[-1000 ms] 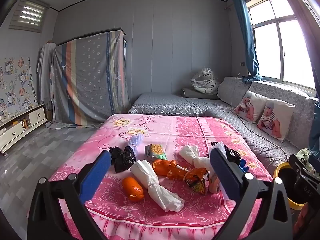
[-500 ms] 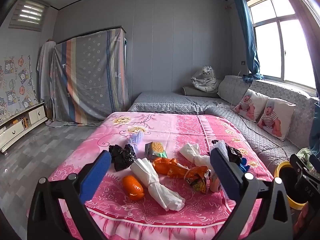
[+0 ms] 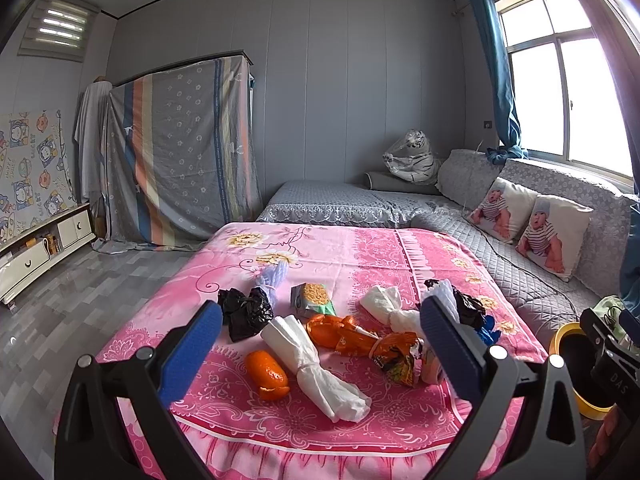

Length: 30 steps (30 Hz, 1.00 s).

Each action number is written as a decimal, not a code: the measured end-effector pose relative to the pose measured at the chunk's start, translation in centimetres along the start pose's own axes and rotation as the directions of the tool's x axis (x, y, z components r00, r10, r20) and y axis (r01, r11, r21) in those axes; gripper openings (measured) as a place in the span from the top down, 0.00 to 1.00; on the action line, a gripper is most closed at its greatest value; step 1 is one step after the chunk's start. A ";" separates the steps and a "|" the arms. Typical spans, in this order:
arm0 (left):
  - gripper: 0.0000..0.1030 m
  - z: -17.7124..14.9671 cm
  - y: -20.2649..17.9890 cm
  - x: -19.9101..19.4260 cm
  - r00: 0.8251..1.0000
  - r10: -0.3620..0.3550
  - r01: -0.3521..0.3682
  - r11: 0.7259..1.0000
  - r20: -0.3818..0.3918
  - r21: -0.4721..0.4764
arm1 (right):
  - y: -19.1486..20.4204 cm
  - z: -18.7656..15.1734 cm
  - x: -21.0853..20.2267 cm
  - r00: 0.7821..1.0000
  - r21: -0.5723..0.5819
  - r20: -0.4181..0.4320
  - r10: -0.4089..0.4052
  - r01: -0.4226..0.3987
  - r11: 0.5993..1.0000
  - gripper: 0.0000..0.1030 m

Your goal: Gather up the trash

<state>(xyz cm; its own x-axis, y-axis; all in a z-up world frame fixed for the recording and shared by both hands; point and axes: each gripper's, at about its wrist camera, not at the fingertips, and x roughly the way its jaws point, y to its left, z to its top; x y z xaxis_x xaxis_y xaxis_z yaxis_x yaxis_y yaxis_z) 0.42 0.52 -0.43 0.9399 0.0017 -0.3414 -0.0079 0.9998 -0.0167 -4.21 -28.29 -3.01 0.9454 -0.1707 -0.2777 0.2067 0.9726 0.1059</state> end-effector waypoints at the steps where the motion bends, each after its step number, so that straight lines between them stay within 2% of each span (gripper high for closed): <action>1: 0.07 0.0 0.1 0.0 1.000 0.000 0.000 1.000 0.000 0.000 | 0.0 0.0 0.0 1.000 -0.001 0.001 -0.001 0.001 1.000 0.08; 30: 0.07 0.1 -0.2 0.1 1.000 -0.001 0.001 1.000 -0.007 -0.001 | 0.0 -0.1 0.2 1.000 0.000 -0.004 0.000 0.000 1.000 0.08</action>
<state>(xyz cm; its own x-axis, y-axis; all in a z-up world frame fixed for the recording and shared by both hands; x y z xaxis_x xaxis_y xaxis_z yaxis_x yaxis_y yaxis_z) 0.53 0.36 -0.39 0.9374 0.0009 -0.3484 -0.0075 0.9998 -0.0175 -4.06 -28.31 -3.11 0.9444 -0.1702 -0.2813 0.2068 0.9727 0.1057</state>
